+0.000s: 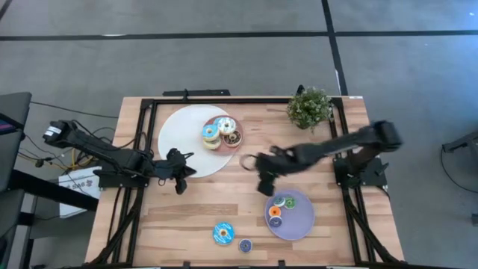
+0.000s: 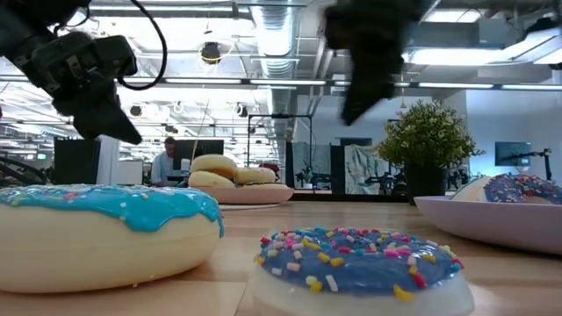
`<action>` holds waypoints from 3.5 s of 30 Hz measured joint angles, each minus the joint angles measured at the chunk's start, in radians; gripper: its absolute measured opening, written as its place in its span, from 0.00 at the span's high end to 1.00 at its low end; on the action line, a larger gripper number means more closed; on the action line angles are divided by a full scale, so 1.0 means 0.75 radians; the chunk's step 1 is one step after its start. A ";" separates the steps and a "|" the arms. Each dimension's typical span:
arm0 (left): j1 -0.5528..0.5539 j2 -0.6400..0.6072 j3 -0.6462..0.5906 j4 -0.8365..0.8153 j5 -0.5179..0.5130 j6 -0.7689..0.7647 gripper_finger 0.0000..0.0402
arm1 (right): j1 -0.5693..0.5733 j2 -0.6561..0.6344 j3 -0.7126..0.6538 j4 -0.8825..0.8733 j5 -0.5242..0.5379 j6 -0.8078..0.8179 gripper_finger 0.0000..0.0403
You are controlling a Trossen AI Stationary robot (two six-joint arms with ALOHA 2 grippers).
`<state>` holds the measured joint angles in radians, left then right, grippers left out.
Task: Pick & Place donuts
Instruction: Put the small blue donut on the purple plate
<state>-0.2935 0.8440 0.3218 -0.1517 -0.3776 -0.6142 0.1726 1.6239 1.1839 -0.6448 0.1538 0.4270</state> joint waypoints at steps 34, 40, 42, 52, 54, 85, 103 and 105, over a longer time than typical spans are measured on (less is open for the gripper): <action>-0.077 1.286 1.308 -0.494 0.199 0.187 0.76 | 0.739 -0.788 -0.962 0.274 0.597 0.617 0.72; -0.088 1.301 1.401 -0.568 0.259 0.192 0.56 | 0.780 -0.788 -0.962 0.284 0.598 0.621 0.72; -0.112 1.301 1.413 -0.579 0.254 0.246 0.51 | 0.790 -0.788 -0.962 0.282 0.598 0.644 0.72; -0.202 1.318 1.431 -0.472 0.067 0.356 0.44 | 0.800 -0.788 -0.962 0.277 0.598 0.688 0.72; -0.213 1.355 1.456 -0.481 0.075 0.380 0.44 | 0.800 -0.788 -0.962 0.277 0.598 0.688 0.72; -0.240 2.065 2.291 -0.890 0.579 0.548 0.44 | 0.800 -0.787 -0.962 0.313 0.597 0.748 0.72; -0.272 2.112 2.300 -0.832 0.598 0.476 0.61 | 0.800 -0.787 -0.961 0.333 0.597 0.748 0.72; -0.272 2.112 2.300 -0.832 0.603 0.475 0.69 | 0.800 -0.787 -0.961 0.333 0.597 0.748 0.72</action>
<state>-0.4973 2.4283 2.0464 -0.7757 0.0746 -0.2578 0.7727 1.0336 0.4633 -0.3950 0.6014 0.9878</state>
